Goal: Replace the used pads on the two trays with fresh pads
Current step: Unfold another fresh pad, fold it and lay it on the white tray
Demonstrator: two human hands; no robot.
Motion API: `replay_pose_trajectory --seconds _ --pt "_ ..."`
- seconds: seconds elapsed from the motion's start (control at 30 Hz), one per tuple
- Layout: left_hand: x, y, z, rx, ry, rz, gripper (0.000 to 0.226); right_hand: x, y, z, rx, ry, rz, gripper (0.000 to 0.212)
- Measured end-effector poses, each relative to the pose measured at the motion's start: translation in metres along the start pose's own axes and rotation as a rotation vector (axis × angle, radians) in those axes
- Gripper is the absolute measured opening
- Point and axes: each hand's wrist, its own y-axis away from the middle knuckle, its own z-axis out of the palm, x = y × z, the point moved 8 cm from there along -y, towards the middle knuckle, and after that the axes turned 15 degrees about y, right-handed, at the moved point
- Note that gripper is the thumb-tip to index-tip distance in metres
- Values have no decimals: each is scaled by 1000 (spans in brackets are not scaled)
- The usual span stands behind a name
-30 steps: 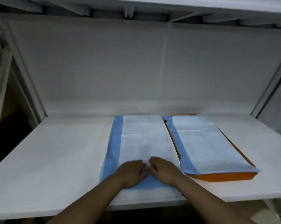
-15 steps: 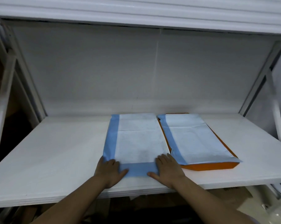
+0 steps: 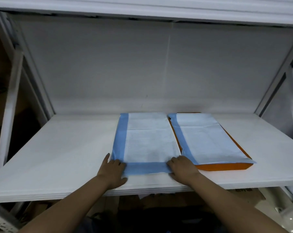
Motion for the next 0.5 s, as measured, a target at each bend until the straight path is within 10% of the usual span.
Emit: replay_pose_trajectory --seconds 0.5 --pt "44 -44 -23 304 235 169 37 22 -21 -27 326 -91 130 14"
